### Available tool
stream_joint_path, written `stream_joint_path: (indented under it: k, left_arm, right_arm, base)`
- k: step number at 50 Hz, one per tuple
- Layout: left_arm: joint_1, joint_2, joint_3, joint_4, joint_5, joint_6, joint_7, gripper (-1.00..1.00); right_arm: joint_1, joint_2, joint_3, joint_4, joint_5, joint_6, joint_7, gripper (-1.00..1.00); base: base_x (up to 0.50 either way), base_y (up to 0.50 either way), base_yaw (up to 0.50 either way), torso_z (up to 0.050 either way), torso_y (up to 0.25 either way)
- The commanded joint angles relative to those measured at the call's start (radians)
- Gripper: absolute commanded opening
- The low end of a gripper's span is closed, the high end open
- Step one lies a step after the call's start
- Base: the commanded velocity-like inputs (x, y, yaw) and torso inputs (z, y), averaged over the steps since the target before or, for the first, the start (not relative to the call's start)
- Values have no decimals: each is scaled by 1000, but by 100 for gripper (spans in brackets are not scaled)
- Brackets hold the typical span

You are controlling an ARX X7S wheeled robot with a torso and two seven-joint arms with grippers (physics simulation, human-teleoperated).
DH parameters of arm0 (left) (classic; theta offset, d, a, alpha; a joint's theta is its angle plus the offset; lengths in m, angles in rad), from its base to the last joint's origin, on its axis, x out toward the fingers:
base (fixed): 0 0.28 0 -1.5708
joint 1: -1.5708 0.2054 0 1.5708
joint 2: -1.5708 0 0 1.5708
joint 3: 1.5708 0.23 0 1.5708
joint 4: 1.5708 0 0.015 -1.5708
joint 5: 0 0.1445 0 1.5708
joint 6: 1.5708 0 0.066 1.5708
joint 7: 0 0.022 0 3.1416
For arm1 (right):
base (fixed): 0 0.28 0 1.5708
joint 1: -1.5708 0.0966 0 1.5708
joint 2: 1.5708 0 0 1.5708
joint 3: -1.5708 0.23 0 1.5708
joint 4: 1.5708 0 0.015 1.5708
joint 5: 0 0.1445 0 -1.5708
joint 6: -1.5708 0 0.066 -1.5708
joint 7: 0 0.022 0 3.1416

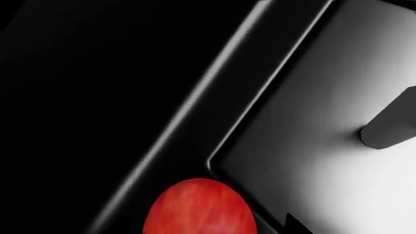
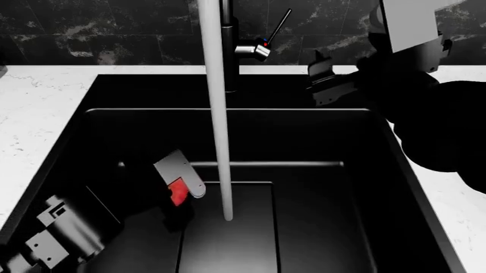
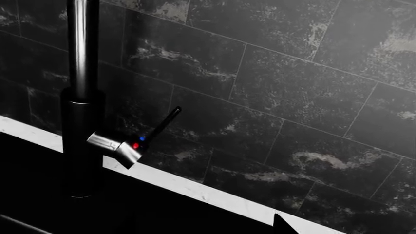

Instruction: Pick the tomatos and corns from the sink and place them in one bowl. Place the pomegranate in the other bowl. Then turn off the sink faucet.

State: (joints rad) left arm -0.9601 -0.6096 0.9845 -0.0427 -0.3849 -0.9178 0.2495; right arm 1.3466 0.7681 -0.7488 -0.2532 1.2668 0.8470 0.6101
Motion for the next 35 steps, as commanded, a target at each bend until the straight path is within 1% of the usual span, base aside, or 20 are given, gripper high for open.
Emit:
stream_joint_path:
  k: [1, 14, 20, 35]
  left_arm:
    - [1, 38, 23, -69, 19, 34, 8, 100]
    - [11, 75, 39, -199, 45, 93, 13, 100]
    - [17, 65, 41, -206, 48, 85, 5, 100]
    - [13, 74, 52, -246, 61, 91, 6, 100]
  right_arm:
    - [-18, 12, 4, -8, 2, -10, 2, 100]
    - [-26, 8, 0, 1, -7, -19, -7, 100]
    - [-25, 2, -1, 3, -8, -20, -8, 100]
    - [-33, 2, 0, 10, -14, -31, -15, 100]
  base:
    - [0, 0, 0, 0, 0]
    - [0, 0, 0, 0, 0]
    - [0, 0, 0, 0, 0]
    - [0, 0, 0, 0, 0]
